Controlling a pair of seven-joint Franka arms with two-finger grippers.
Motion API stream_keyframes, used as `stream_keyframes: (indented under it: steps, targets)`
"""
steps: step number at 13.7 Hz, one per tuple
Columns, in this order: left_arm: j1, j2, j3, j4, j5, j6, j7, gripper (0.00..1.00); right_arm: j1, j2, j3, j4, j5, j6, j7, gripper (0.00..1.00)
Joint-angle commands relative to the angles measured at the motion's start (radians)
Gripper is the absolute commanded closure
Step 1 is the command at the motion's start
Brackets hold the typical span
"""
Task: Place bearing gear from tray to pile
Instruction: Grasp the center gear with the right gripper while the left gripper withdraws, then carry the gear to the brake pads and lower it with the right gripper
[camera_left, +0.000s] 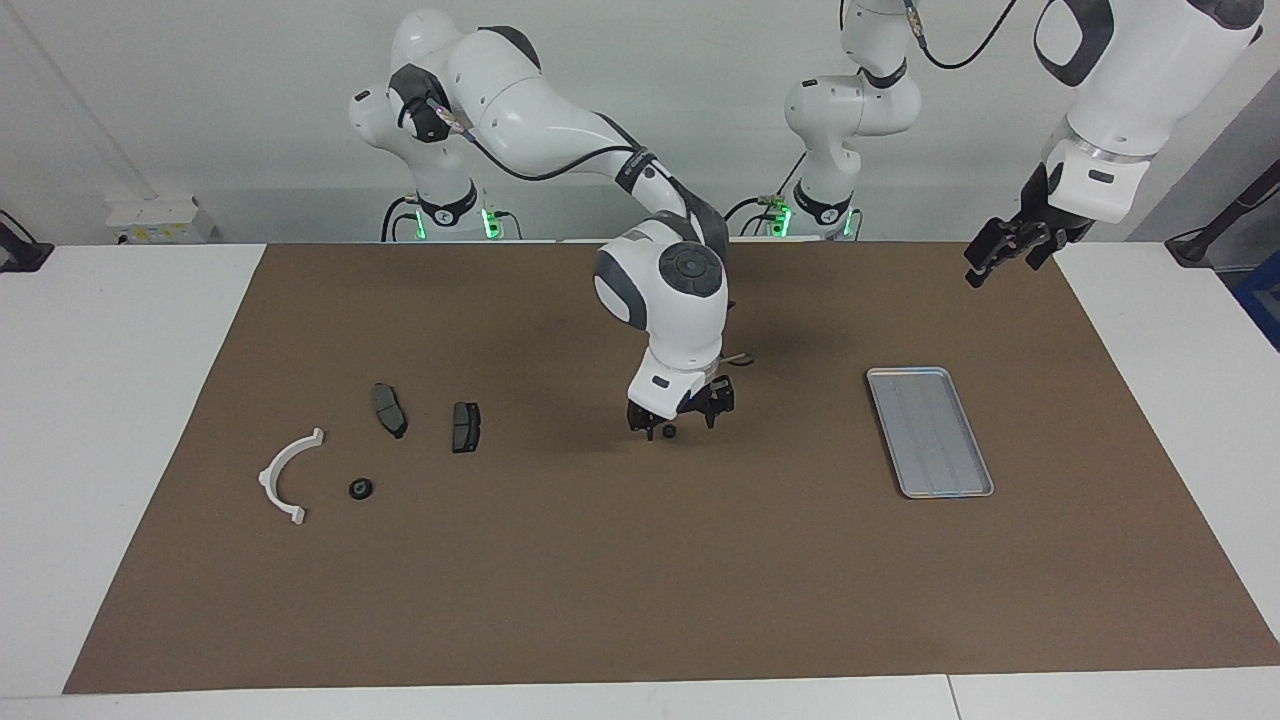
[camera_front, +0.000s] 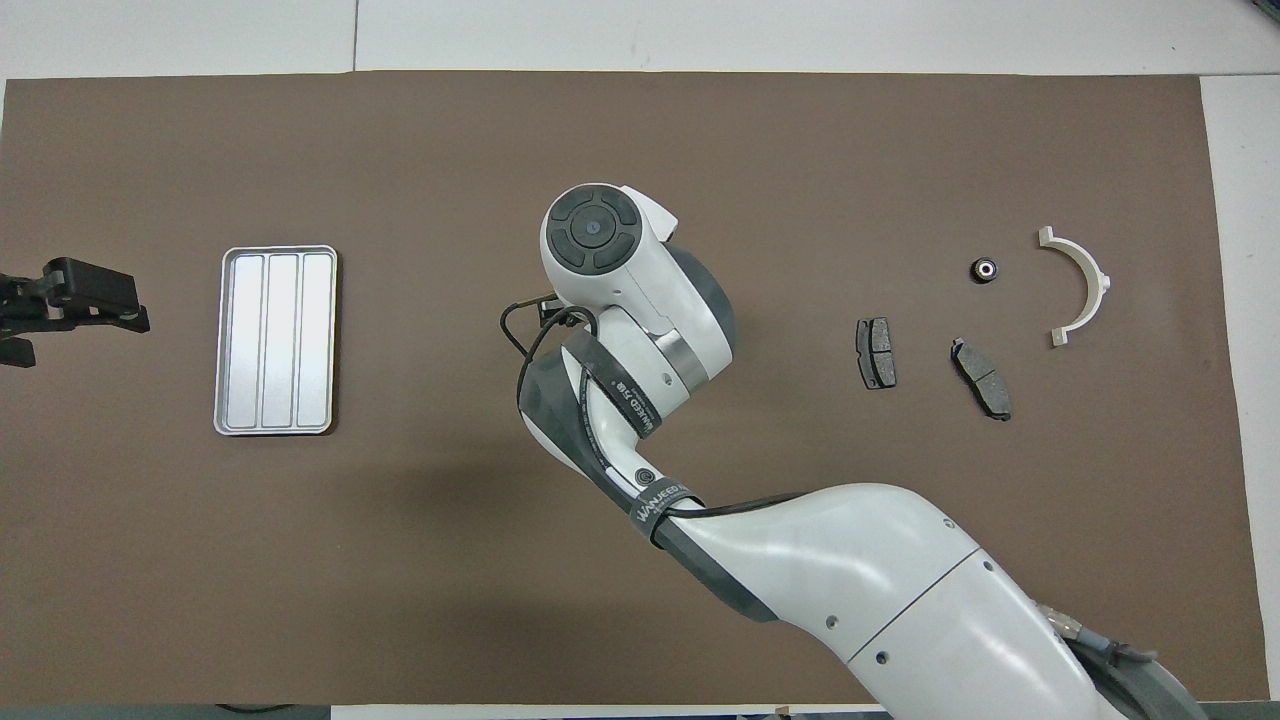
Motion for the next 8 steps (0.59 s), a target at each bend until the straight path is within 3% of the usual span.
stream_keyframes:
  steps: [1,8]
  targets:
    - [0.005,-0.038,-0.003,-0.047,0.007,0.036,0.014,0.0,0.0,-0.029,0.007,-0.043,0.008,-0.012,0.029,0.0]
    - [0.001,-0.024,-0.005,-0.018,-0.005,0.034,0.025,0.0,0.0,-0.059,0.008,-0.135,0.028,0.028,0.043,0.0]
